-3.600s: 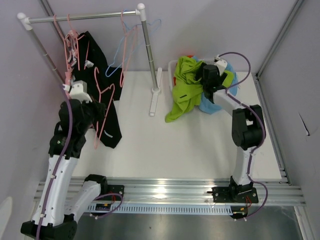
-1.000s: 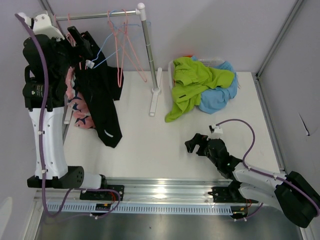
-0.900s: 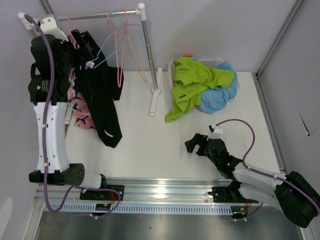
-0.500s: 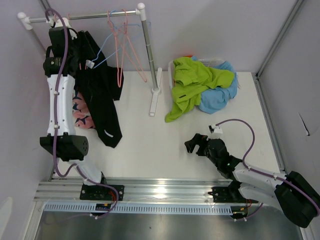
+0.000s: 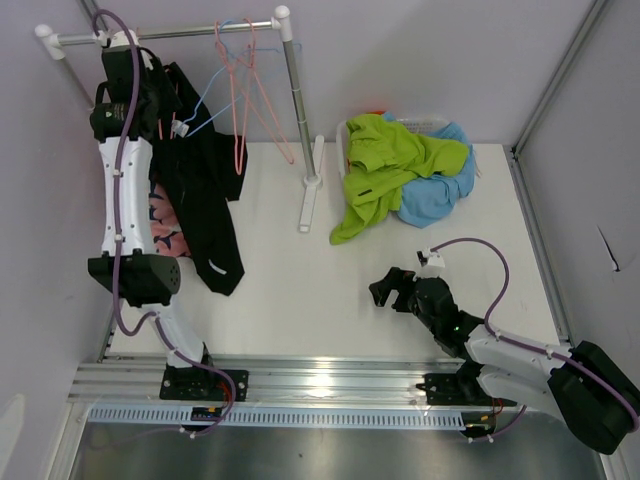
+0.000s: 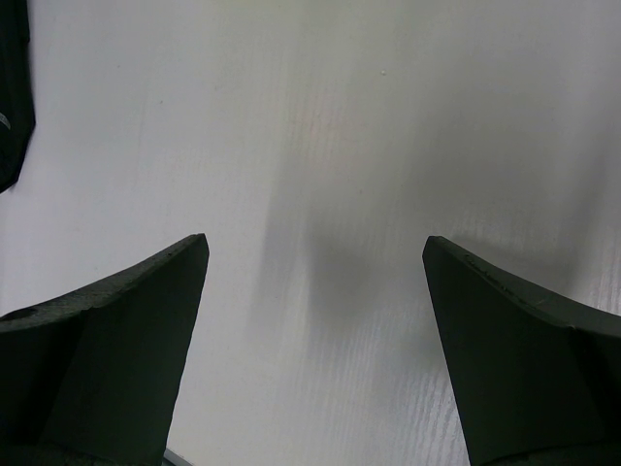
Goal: Remove the shorts from the hanger
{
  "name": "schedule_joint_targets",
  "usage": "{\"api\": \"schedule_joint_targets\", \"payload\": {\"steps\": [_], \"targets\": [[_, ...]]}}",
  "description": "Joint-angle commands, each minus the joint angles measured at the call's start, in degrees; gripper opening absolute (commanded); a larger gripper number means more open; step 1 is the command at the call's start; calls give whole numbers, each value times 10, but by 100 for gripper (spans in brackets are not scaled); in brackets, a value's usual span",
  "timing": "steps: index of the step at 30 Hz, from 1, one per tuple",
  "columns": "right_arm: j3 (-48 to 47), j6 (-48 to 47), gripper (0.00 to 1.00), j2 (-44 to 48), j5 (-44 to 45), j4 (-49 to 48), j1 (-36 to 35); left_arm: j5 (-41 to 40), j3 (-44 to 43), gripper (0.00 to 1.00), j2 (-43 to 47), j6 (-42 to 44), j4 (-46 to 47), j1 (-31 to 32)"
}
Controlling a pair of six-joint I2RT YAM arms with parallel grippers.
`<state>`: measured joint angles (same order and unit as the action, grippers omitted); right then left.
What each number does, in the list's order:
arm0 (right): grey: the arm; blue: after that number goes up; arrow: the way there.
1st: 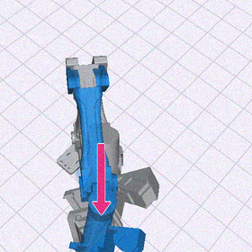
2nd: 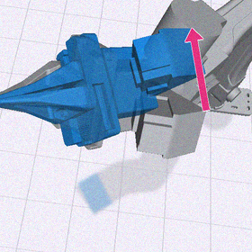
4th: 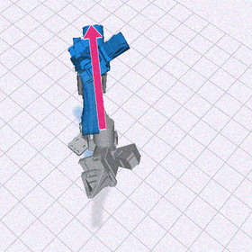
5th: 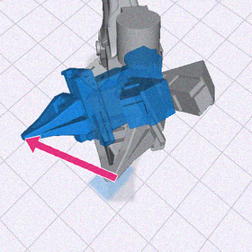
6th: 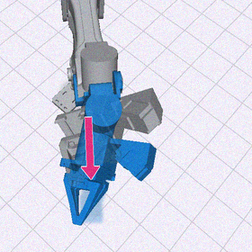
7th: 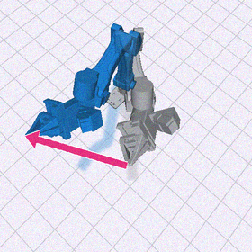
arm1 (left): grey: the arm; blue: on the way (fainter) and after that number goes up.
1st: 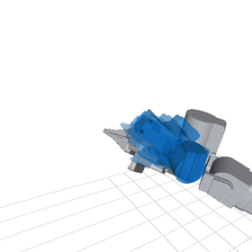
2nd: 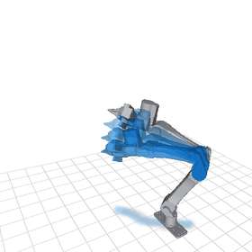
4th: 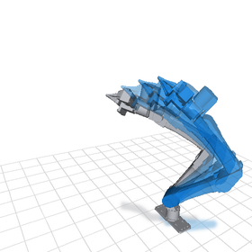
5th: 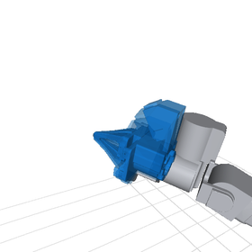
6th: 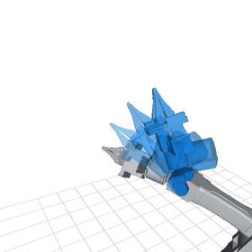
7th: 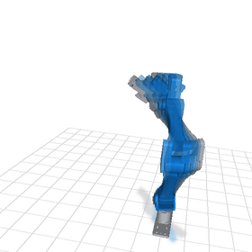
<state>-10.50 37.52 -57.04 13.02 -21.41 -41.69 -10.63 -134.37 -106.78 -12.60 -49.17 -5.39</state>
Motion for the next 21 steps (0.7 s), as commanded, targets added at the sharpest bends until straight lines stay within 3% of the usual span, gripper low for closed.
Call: {"api": "schedule_joint_targets", "payload": {"steps": [1, 4, 7, 8, 13, 21], "targets": [[-4, 0, 99, -3, 5, -25, -3, -18, -25, 58, -16, -2, -8, -7], [-3, 0, 99, -3, 6, -25, -2, -19, -27, 56, -25, -3, -10, -7], [-3, 0, 99, -3, 5, -25, -2, -19, -46, 46, -42, -4, -15, -8], [-4, 1, 99, -3, 5, -25, -2, -20, -55, 35, -46, -5, -17, -8], [-3, 0, 99, -2, 5, -26, -2, -24, -59, 0, -50, -10, -22, -8], [-3, 0, 99, -3, 4, -27, -2, -5, -63, 0, -14, -20, -16, -8]]}}
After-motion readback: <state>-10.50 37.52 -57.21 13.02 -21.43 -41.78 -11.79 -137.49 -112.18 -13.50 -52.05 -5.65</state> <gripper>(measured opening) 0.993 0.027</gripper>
